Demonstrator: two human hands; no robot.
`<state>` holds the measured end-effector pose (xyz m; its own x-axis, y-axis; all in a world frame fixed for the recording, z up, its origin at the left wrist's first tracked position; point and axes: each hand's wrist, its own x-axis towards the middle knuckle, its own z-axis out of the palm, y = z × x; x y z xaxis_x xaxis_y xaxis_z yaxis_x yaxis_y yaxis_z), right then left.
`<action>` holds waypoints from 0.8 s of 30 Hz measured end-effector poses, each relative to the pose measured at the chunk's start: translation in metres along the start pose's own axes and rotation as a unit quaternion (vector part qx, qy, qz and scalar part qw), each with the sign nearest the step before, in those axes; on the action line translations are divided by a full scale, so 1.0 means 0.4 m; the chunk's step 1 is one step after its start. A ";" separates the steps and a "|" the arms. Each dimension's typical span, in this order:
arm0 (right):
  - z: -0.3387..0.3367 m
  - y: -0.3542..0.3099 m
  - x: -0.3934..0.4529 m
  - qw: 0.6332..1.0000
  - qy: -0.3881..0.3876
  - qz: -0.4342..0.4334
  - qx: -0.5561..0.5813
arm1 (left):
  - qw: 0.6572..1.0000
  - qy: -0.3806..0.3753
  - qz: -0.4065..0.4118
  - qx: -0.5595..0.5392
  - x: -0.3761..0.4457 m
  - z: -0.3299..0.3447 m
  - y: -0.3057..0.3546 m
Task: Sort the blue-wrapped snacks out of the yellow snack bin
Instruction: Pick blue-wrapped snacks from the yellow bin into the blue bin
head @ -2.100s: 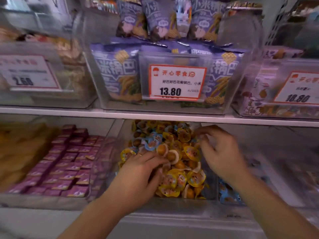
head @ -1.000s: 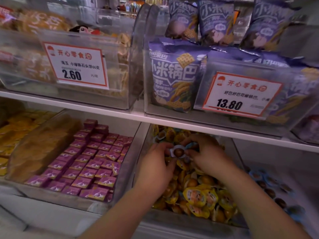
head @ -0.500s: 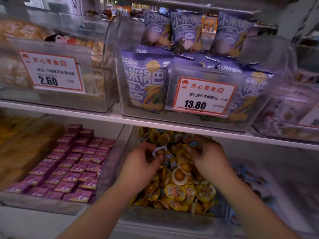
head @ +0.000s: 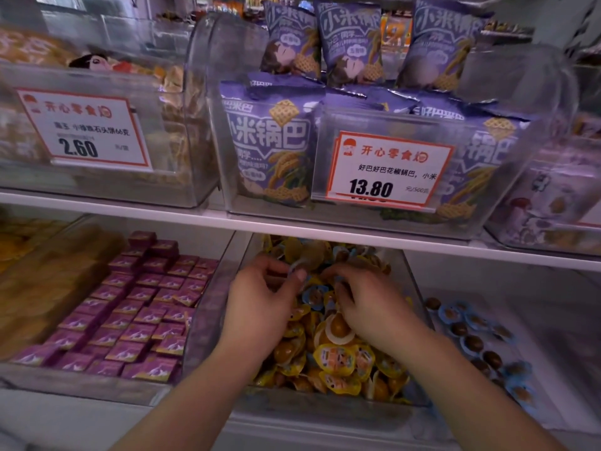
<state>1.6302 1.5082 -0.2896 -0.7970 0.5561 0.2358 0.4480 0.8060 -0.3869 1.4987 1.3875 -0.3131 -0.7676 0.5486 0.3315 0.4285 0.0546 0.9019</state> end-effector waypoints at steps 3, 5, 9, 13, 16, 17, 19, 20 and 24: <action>0.007 -0.010 0.018 0.996 -0.032 0.012 -0.088 | 0.997 0.020 0.001 -0.072 -0.010 -0.006 0.020; 0.024 -0.026 0.029 0.983 -0.090 0.017 -0.162 | 0.996 0.015 0.002 -0.092 -0.018 -0.011 0.022; 0.044 -0.045 0.057 0.972 -0.154 0.042 -0.173 | 0.994 0.001 -0.007 -0.112 -0.024 -0.019 0.012; 0.034 -0.045 0.070 0.984 -0.164 0.013 -0.062 | 0.993 -0.009 -0.013 -0.121 -0.025 -0.023 0.002; 0.033 -0.043 0.062 0.991 -0.130 0.001 0.031 | 0.993 -0.015 -0.014 -0.113 -0.020 -0.022 0.000; 0.035 -0.038 0.058 0.992 -0.118 0.004 0.033 | 0.994 -0.014 -0.014 -0.112 -0.018 -0.021 0.001; 0.041 -0.025 0.054 0.996 -0.077 0.017 0.034 | 0.994 -0.009 -0.014 -0.112 -0.013 -0.019 0.006; 0.042 -0.020 0.052 0.998 -0.043 0.028 0.046 | 0.993 -0.008 -0.015 -0.120 -0.011 -0.018 0.011; 0.025 -0.015 0.050 0.947 0.149 0.152 0.239 | 0.988 -0.005 -0.016 -0.152 -0.015 -0.019 0.027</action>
<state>1.6075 1.5126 -0.2916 -0.4785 0.8380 0.2621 0.3478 0.4550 -0.8197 1.5041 1.3784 -0.3031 -0.7731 0.5592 0.2992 0.2394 -0.1796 0.9542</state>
